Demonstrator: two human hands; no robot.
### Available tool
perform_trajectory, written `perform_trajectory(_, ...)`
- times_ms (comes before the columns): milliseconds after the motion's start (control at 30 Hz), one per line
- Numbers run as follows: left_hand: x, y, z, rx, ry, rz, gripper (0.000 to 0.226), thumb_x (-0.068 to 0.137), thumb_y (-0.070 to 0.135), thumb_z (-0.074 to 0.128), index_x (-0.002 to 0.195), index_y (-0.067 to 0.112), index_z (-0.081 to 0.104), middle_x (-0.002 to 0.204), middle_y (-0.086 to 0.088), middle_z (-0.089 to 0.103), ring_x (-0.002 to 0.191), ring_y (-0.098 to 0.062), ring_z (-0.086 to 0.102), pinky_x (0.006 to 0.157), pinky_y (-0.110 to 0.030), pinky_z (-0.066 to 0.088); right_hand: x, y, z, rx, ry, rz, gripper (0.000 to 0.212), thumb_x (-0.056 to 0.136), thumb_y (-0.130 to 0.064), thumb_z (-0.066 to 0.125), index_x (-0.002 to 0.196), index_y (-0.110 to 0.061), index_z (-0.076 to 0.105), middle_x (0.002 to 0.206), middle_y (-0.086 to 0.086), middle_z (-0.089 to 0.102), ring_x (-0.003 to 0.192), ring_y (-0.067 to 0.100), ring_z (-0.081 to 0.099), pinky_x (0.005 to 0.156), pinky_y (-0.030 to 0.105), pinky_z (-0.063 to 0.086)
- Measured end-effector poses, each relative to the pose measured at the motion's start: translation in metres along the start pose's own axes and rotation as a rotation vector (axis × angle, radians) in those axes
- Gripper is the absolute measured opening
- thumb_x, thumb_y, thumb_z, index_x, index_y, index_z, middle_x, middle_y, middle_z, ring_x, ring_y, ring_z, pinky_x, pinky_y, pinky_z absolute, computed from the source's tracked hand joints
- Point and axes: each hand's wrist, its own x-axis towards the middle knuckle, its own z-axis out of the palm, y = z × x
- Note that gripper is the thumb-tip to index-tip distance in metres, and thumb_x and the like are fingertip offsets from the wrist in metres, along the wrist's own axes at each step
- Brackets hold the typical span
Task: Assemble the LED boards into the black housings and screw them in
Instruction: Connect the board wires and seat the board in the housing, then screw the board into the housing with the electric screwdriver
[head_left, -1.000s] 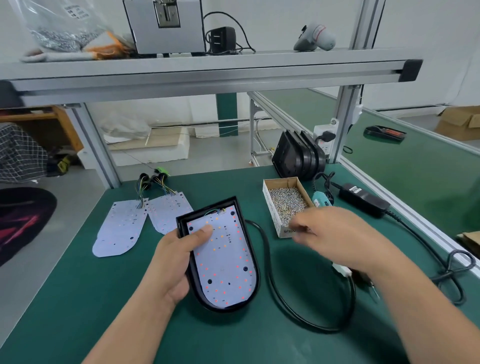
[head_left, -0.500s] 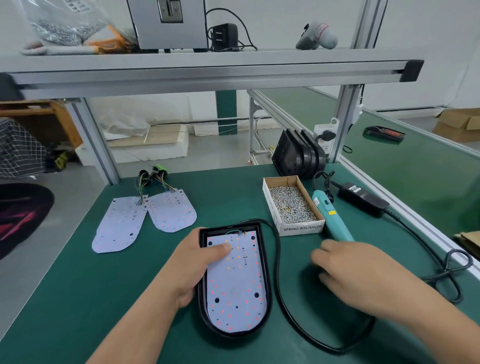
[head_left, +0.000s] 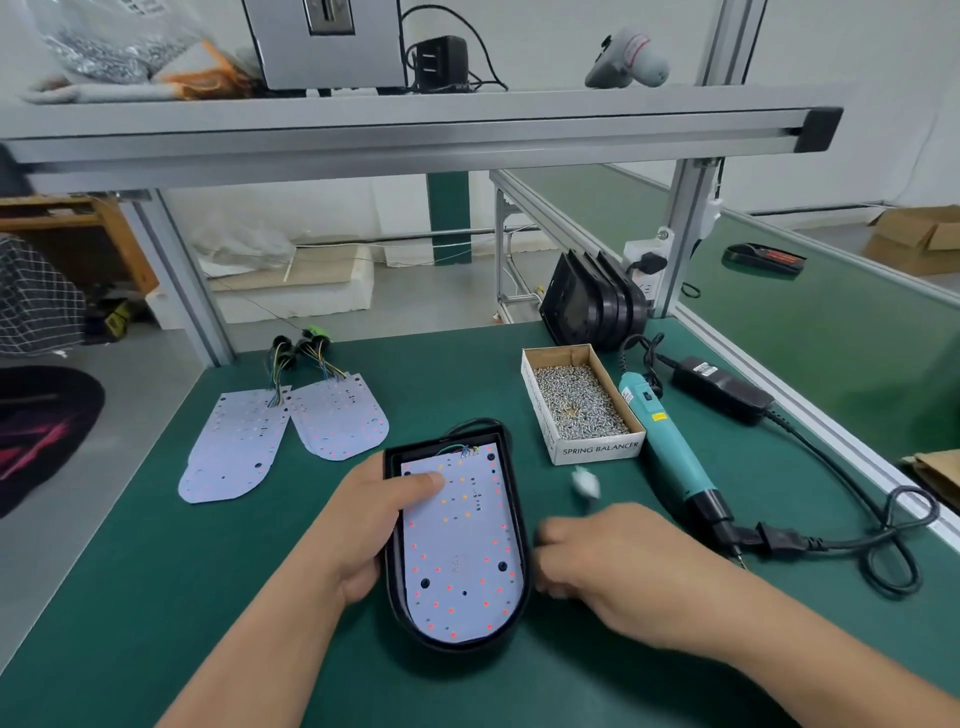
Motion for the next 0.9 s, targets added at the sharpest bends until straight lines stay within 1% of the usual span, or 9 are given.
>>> perform_trajectory(200,-0.002,0.010,-0.018,-0.120,-0.023,-0.032,0.022,0.098,0.005,0.065,0.117,0.008,0.075,0.117,-0.021,0.078,0.102,-0.040,0.078,0.072,-0.044,0.065,0.031,0.015,0.017,0.289,0.127,-0.265,0.009,0.101,-0.012,0.063,0.101,-0.017,0.071,0.101,-0.004,0.062,0.102,0.021,0.050,0.090,0.026,0.042)
perform_trajectory(267,-0.004,0.009,-0.013,-0.086,-0.046,-0.013,0.025,0.099,0.005,0.065,0.123,0.008,0.071,0.119,-0.018,0.078,0.106,-0.039,0.077,0.075,-0.044,0.066,0.032,0.022,0.021,0.359,0.123,-0.242,0.008,0.101,-0.010,0.065,0.103,-0.015,0.071,0.110,-0.004,0.065,0.110,0.020,0.052,0.096,0.025,0.043)
perform_trajectory(400,-0.008,0.003,0.003,0.156,-0.017,0.058,0.017,0.094,0.015,0.072,0.110,0.020,0.077,0.109,-0.006,0.082,0.099,-0.028,0.080,0.080,-0.039,0.064,0.033,0.037,0.024,0.458,0.297,0.051,0.032,0.098,0.006,0.058,0.120,-0.013,0.070,0.150,-0.009,0.057,0.138,0.009,0.053,0.111,0.014,0.037)
perform_trajectory(467,-0.007,0.001,0.007,0.304,0.082,0.107,0.024,0.084,0.030,0.075,0.107,0.028,0.072,0.103,0.009,0.080,0.097,-0.016,0.078,0.081,-0.030,0.061,0.030,0.043,0.020,0.390,0.433,0.211,0.034,0.097,0.007,0.056,0.120,-0.014,0.071,0.145,-0.006,0.061,0.133,0.015,0.058,0.111,0.018,0.040)
perform_trajectory(533,-0.007,-0.002,0.013,0.467,0.212,0.132,0.049,0.084,0.036,0.078,0.127,0.037,0.055,0.120,0.020,0.069,0.105,-0.002,0.068,0.085,-0.022,0.053,0.022,0.053,0.013,0.312,0.566,0.338,0.028,0.097,0.000,0.058,0.114,-0.019,0.070,0.128,-0.006,0.066,0.118,0.017,0.063,0.101,0.030,0.051)
perform_trajectory(600,-0.004,-0.007,0.018,0.598,0.247,0.154,0.075,0.086,0.042,0.074,0.153,0.033,0.041,0.144,0.013,0.052,0.121,-0.007,0.058,0.101,-0.033,0.048,0.006,0.066,0.002,0.166,0.634,0.501,0.025,0.097,-0.017,0.065,0.121,-0.024,0.068,0.121,-0.006,0.062,0.114,0.018,0.059,0.092,0.034,0.053)
perform_trajectory(767,-0.003,-0.011,0.025,0.708,0.248,0.195,0.079,0.092,0.042,0.070,0.161,0.035,0.031,0.151,0.013,0.040,0.119,-0.003,0.047,0.094,-0.027,0.038,-0.039,0.100,-0.001,-0.068,0.242,0.831,0.055,0.091,-0.076,0.045,0.124,-0.031,0.048,0.110,-0.005,0.053,0.103,0.022,0.061,0.069,0.038,0.047)
perform_trajectory(833,-0.005,-0.008,0.023,0.694,0.236,0.218,0.078,0.089,0.045,0.070,0.159,0.037,0.036,0.147,0.013,0.044,0.116,0.006,0.051,0.090,-0.022,0.043,-0.043,0.101,0.003,-0.031,0.105,0.858,0.058,0.084,-0.087,0.033,0.107,-0.035,0.042,0.095,-0.012,0.058,0.082,0.015,0.061,0.060,0.037,0.041)
perform_trajectory(900,-0.008,-0.002,0.019,0.670,0.225,0.244,0.069,0.082,0.048,0.069,0.147,0.045,0.048,0.133,0.012,0.058,0.116,-0.002,0.059,0.097,-0.033,0.052,-0.041,0.099,0.008,0.033,0.117,0.854,0.056,0.082,-0.086,0.042,0.097,-0.033,0.040,0.079,-0.012,0.058,0.068,0.008,0.055,0.056,0.036,0.040)
